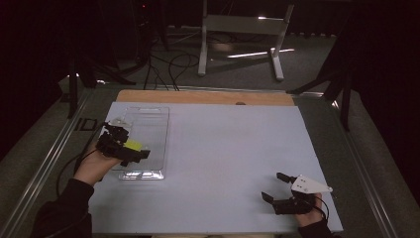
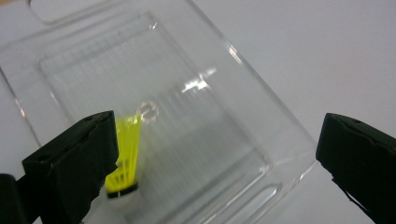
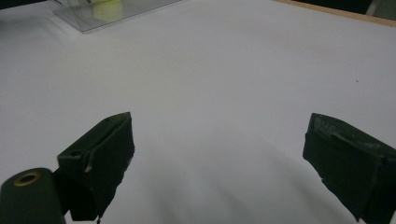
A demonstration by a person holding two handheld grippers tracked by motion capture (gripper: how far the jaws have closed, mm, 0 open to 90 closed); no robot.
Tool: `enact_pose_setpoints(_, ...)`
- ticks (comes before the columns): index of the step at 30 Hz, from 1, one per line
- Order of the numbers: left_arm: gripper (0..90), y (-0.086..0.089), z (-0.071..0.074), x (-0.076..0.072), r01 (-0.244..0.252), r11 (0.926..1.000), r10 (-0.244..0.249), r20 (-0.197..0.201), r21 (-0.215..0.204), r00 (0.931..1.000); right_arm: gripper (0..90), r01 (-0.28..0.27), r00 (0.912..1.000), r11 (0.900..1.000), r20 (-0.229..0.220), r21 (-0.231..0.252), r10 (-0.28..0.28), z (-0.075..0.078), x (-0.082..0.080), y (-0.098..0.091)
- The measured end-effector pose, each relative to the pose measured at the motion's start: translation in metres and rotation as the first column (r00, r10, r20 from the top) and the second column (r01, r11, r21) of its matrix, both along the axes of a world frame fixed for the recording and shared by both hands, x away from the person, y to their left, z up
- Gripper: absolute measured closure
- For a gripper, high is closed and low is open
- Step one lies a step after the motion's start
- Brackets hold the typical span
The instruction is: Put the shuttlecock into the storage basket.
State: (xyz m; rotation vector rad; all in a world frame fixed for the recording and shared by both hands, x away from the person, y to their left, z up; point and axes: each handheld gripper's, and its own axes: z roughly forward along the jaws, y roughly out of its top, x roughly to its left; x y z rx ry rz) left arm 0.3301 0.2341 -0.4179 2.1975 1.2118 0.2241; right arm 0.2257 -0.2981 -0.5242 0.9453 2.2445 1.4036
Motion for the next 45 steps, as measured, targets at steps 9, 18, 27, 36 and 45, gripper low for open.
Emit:
enact_pose_setpoints(9,0.3,-0.018,0.007,0.005,0.088,0.9937,-0.086,0.035,-0.068,0.9957,8.7,0.001,1.0,1.0,-0.002,0.004,-0.001,0.0,0.001,-0.001)
enact_pose_setpoints(18,0.2,-0.043,0.009,0.006,0.207,0.9763,-0.2,0.103,-0.064,0.9745,8.8,0.0,1.0,1.0,-0.003,0.004,0.0,0.0,0.001,-0.001)
enact_pose_setpoints(27,0.3,-0.067,0.011,0.008,0.296,0.9525,-0.284,0.138,-0.073,0.9489,8.7,0.0,1.0,1.0,-0.003,0.004,0.0,0.0,0.001,-0.001)
enact_pose_setpoints(36,0.2,-0.091,0.006,0.007,0.378,0.9221,-0.368,0.123,-0.081,0.9218,8.7,-0.002,1.0,1.0,-0.004,0.005,0.002,0.0,0.001,-0.001)
enact_pose_setpoints(45,0.2,-0.114,0.0,0.003,0.437,0.8936,-0.42,0.157,-0.1,0.8939,8.8,-0.003,0.9999,1.0,-0.01,0.005,0.003,0.0,0.001,-0.001)
